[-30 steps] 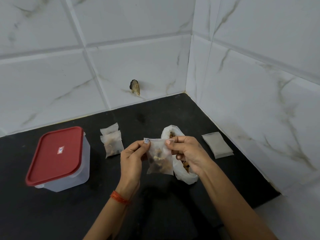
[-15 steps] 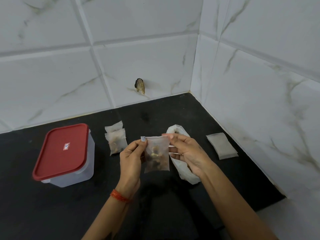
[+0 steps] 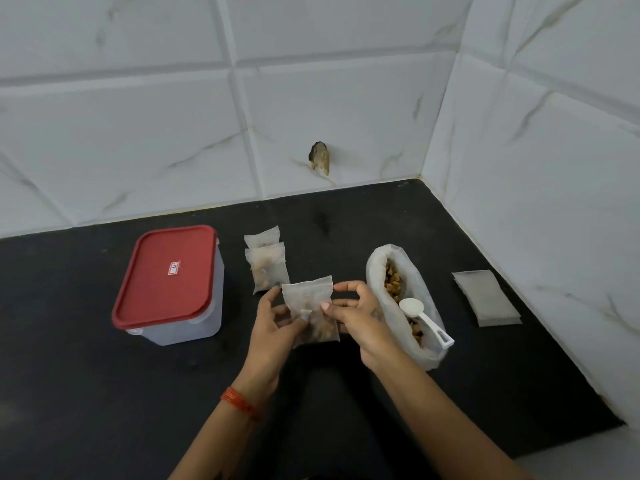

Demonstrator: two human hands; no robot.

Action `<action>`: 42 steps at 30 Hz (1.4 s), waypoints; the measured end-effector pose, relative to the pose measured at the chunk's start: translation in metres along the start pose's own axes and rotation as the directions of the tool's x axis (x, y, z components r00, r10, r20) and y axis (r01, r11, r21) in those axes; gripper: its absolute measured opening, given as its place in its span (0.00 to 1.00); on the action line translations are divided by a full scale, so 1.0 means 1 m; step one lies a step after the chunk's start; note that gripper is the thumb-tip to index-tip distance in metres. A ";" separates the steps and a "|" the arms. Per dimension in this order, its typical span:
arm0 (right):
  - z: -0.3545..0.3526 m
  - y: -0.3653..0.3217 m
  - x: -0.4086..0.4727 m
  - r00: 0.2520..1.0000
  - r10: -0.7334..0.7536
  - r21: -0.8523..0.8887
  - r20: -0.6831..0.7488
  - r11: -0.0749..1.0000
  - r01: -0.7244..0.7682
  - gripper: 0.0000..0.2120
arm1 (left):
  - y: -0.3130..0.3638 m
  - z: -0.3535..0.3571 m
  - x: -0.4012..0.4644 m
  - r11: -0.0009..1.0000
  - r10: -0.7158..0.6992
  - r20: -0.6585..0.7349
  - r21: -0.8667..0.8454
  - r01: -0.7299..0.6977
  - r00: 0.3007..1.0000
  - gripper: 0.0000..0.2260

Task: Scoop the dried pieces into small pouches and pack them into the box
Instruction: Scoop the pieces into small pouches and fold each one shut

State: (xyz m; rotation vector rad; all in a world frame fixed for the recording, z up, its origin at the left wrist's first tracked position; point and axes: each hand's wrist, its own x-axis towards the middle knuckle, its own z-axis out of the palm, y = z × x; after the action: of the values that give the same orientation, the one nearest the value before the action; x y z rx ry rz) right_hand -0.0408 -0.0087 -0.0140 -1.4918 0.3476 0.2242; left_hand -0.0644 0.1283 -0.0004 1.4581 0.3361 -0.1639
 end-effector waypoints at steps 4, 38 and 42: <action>0.025 0.014 0.015 0.998 -0.059 -0.092 -0.023 0.994 0.056 0.12 | -0.013 -0.022 0.014 0.971 0.133 -0.096 0.213 -0.111 0.986 0.26; 0.069 0.033 0.075 0.845 -0.297 -0.749 0.444 0.394 0.532 0.30 | -0.045 -0.047 0.090 0.293 0.428 0.157 0.907 -0.301 0.890 0.25; 0.057 0.016 0.061 0.835 -0.366 -0.720 0.410 0.433 0.543 0.28 | -0.030 -0.031 0.074 0.412 0.496 0.124 0.837 -0.359 0.859 0.25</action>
State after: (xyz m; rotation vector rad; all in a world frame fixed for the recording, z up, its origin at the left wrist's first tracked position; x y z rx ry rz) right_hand 0.0154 0.0448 -0.0489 -2.4200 -0.4312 0.0746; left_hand -0.0079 0.1629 -0.0549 2.5122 -0.0653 0.2614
